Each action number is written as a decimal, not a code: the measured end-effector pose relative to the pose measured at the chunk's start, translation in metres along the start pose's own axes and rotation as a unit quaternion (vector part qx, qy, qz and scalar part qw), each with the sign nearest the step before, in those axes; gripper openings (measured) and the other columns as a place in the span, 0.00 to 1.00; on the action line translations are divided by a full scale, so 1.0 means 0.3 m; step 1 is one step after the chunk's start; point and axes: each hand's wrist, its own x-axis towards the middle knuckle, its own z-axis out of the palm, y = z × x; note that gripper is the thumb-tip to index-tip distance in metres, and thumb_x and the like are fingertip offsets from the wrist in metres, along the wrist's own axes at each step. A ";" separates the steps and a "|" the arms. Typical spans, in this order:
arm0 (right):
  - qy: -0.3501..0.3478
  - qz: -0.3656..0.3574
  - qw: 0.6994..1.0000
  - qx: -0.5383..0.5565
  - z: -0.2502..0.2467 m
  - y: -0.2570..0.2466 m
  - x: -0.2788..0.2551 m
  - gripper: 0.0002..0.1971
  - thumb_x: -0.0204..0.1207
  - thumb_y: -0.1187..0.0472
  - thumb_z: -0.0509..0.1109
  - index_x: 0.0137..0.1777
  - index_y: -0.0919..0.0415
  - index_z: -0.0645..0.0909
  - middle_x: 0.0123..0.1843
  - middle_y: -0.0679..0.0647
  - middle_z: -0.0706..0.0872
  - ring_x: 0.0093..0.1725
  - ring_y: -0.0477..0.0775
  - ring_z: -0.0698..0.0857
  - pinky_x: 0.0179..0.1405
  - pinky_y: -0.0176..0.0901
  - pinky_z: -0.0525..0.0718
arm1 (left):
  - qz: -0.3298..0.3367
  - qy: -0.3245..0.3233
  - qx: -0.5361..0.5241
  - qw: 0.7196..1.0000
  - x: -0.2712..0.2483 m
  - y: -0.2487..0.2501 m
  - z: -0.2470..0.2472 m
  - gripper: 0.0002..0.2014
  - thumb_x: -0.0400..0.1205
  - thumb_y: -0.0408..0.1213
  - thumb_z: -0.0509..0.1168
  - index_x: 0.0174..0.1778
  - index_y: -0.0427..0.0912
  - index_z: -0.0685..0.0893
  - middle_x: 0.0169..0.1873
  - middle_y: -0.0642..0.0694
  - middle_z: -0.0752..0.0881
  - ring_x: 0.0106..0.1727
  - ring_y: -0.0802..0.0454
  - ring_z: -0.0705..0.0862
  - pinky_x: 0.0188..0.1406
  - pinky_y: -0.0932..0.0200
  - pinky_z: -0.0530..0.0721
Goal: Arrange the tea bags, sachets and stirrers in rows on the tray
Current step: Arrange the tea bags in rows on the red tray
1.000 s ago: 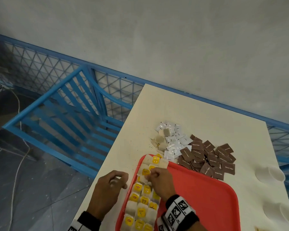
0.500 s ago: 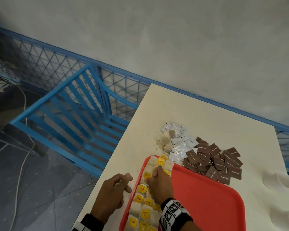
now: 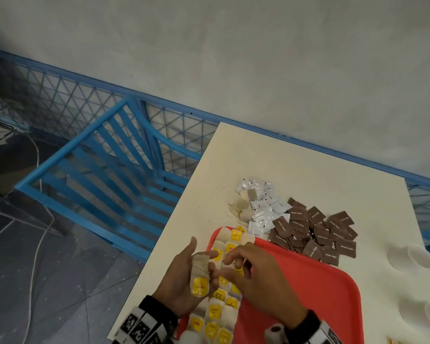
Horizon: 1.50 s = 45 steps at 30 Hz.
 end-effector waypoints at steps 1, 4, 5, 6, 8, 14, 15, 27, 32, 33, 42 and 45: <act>-0.021 -0.018 0.999 -0.032 -0.006 -0.011 -0.024 0.09 0.71 0.45 0.78 0.44 0.45 0.83 0.40 0.41 0.77 0.38 0.40 0.76 0.36 0.28 0.68 | -0.008 -0.004 -0.007 1.000 0.002 -0.008 0.021 0.27 0.83 0.56 0.61 0.61 0.32 0.81 0.30 0.37 0.79 0.25 0.44 0.81 0.22 0.56 0.83; 0.028 -0.001 0.997 -0.070 0.008 -0.006 -0.087 0.11 0.71 0.44 0.76 0.39 0.45 0.78 0.38 0.39 0.76 0.39 0.40 0.77 0.36 0.28 0.68 | 0.011 -0.012 -0.023 1.000 0.005 -0.038 0.087 0.18 0.78 0.41 0.65 0.59 0.32 0.80 0.28 0.40 0.77 0.24 0.46 0.82 0.21 0.57 0.83; 0.060 0.030 0.996 -0.054 0.010 -0.004 -0.107 0.13 0.71 0.43 0.76 0.36 0.45 0.75 0.34 0.40 0.77 0.37 0.42 0.77 0.34 0.29 0.69 | 0.034 -0.007 -0.029 0.999 0.007 -0.047 0.104 0.17 0.77 0.37 0.65 0.58 0.31 0.80 0.28 0.41 0.77 0.25 0.46 0.82 0.21 0.57 0.84; 0.083 0.067 0.994 -0.025 0.013 -0.002 -0.121 0.16 0.71 0.42 0.77 0.33 0.46 0.74 0.30 0.42 0.78 0.34 0.43 0.77 0.31 0.30 0.69 | 0.061 -0.001 -0.039 0.997 0.015 -0.055 0.115 0.15 0.78 0.35 0.64 0.59 0.31 0.80 0.28 0.41 0.76 0.26 0.46 0.81 0.23 0.56 0.86; 0.076 0.128 0.988 0.042 0.015 -0.011 -0.138 0.18 0.69 0.40 0.78 0.29 0.49 0.76 0.27 0.41 0.81 0.29 0.42 0.77 0.28 0.30 0.70 | 0.105 -0.003 -0.064 0.992 0.028 -0.070 0.143 0.15 0.86 0.35 0.59 0.64 0.31 0.79 0.28 0.42 0.75 0.28 0.47 0.81 0.29 0.54 0.88; 0.114 0.142 0.970 0.163 0.014 -0.028 -0.120 0.10 0.70 0.55 0.81 0.34 0.55 0.84 0.27 0.42 0.83 0.25 0.39 0.76 0.29 0.31 0.73 | 0.156 -0.024 -0.057 0.986 0.017 -0.143 0.237 0.13 0.90 0.40 0.53 0.57 0.36 0.80 0.28 0.45 0.75 0.34 0.46 0.80 0.42 0.45 0.85; 0.118 0.142 0.965 0.188 0.006 -0.027 -0.121 0.09 0.71 0.57 0.81 0.36 0.57 0.85 0.27 0.44 0.83 0.26 0.39 0.77 0.30 0.36 0.75 | 0.153 -0.024 -0.067 0.986 0.017 -0.147 0.243 0.14 0.90 0.39 0.53 0.56 0.36 0.80 0.27 0.45 0.76 0.32 0.46 0.81 0.38 0.46 0.87; 0.132 0.021 0.986 -0.102 -0.256 0.052 -0.095 0.07 0.79 0.64 0.70 0.48 0.51 0.87 0.37 0.36 0.83 0.35 0.36 0.79 0.35 0.30 0.70 | 0.176 0.025 0.239 0.955 0.043 -0.083 0.142 0.12 0.88 0.40 0.61 0.54 0.33 0.82 0.24 0.50 0.60 0.21 0.56 0.58 0.18 0.63 0.60; 0.026 0.033 0.989 -0.140 -0.313 0.052 -0.057 0.11 0.76 0.60 0.73 0.52 0.45 0.77 0.39 0.43 0.84 0.38 0.42 0.80 0.40 0.40 0.77 | 0.313 -0.038 0.484 0.816 0.015 -0.053 0.200 0.15 0.73 0.57 0.76 0.49 0.53 0.90 0.27 0.48 0.65 0.26 0.53 0.61 0.26 0.60 0.65; 0.004 0.031 0.990 -0.137 -0.326 0.036 -0.052 0.12 0.75 0.60 0.74 0.50 0.45 0.75 0.38 0.44 0.84 0.38 0.43 0.80 0.38 0.40 0.76 | 0.343 -0.056 0.525 0.777 0.017 -0.048 0.212 0.17 0.71 0.62 0.75 0.50 0.57 0.89 0.26 0.50 0.64 0.27 0.53 0.62 0.29 0.59 0.65; 0.070 0.009 0.996 0.049 -0.309 -0.028 -0.014 0.10 0.74 0.58 0.79 0.52 0.48 0.83 0.38 0.48 0.88 0.34 0.42 0.83 0.37 0.34 0.81 | 0.364 -0.093 0.507 0.776 -0.004 -0.017 0.239 0.13 0.76 0.54 0.75 0.40 0.47 0.91 0.23 0.43 0.65 0.25 0.49 0.61 0.30 0.60 0.68; 0.085 0.027 0.991 0.104 -0.248 -0.034 -0.009 0.07 0.73 0.55 0.80 0.45 0.57 0.88 0.34 0.55 0.88 0.32 0.46 0.84 0.36 0.35 0.81 | 0.349 -0.081 0.477 0.803 -0.021 0.000 0.243 0.08 0.77 0.43 0.74 0.35 0.45 0.89 0.21 0.52 0.68 0.19 0.62 0.63 0.20 0.70 0.68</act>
